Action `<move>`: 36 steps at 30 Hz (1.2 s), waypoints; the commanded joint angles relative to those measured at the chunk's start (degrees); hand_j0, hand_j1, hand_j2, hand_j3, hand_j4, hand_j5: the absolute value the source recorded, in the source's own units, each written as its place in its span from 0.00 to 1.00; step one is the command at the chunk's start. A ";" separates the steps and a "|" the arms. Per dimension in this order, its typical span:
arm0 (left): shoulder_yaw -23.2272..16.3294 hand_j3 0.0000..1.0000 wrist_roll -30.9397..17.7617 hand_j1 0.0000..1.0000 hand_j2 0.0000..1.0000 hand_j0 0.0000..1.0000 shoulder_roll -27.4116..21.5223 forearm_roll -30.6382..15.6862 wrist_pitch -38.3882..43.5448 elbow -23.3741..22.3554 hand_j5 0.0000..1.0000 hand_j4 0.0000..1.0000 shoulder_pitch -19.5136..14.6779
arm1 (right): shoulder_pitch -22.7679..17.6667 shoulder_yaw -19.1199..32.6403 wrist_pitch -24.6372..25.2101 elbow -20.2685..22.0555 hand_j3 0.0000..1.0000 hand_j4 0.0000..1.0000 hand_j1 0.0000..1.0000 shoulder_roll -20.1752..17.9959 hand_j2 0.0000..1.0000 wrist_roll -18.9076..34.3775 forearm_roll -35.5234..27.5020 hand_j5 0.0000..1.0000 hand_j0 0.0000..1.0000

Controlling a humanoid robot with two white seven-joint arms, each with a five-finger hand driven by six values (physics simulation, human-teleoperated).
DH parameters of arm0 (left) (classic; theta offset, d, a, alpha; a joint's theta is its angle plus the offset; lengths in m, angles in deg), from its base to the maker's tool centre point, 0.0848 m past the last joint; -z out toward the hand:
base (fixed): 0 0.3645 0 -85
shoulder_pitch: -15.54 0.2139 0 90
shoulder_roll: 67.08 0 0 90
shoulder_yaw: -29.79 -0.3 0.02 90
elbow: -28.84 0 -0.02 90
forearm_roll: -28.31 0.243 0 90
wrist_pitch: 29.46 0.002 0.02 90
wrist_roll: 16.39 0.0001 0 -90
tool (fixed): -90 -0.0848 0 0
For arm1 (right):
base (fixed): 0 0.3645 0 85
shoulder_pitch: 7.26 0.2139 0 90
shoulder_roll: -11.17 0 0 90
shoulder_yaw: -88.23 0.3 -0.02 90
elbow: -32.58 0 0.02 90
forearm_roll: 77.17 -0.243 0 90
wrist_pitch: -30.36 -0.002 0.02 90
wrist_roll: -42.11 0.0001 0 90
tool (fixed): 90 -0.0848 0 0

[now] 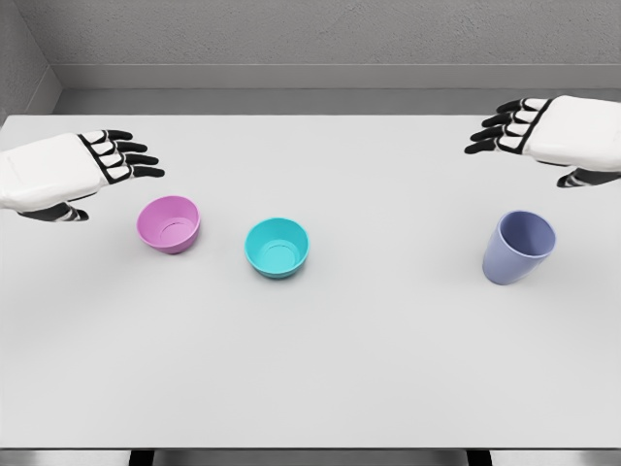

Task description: Stacking bowl and cup with both arms

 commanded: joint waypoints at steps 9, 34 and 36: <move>-13.09 1.00 -4.76 1.00 1.00 1.00 -0.04 -0.80 0.06 -0.63 1.00 1.00 -11.25 | 1.32 1.47 0.15 -0.23 1.00 1.00 1.00 -0.85 1.00 -0.02 -0.73 1.00 1.00; -28.39 1.00 -21.02 1.00 1.00 1.00 13.23 -5.81 0.06 -9.95 1.00 1.00 -23.91 | 0.53 2.62 0.15 -3.66 1.00 1.00 1.00 -2.44 1.00 -0.02 -1.69 1.00 1.00; -28.39 1.00 -21.02 1.00 1.00 1.00 13.06 -6.07 0.06 -9.95 1.00 1.00 -23.91 | 0.44 1.12 0.15 -3.48 1.00 1.00 1.00 -2.87 1.00 -0.02 -1.52 1.00 1.00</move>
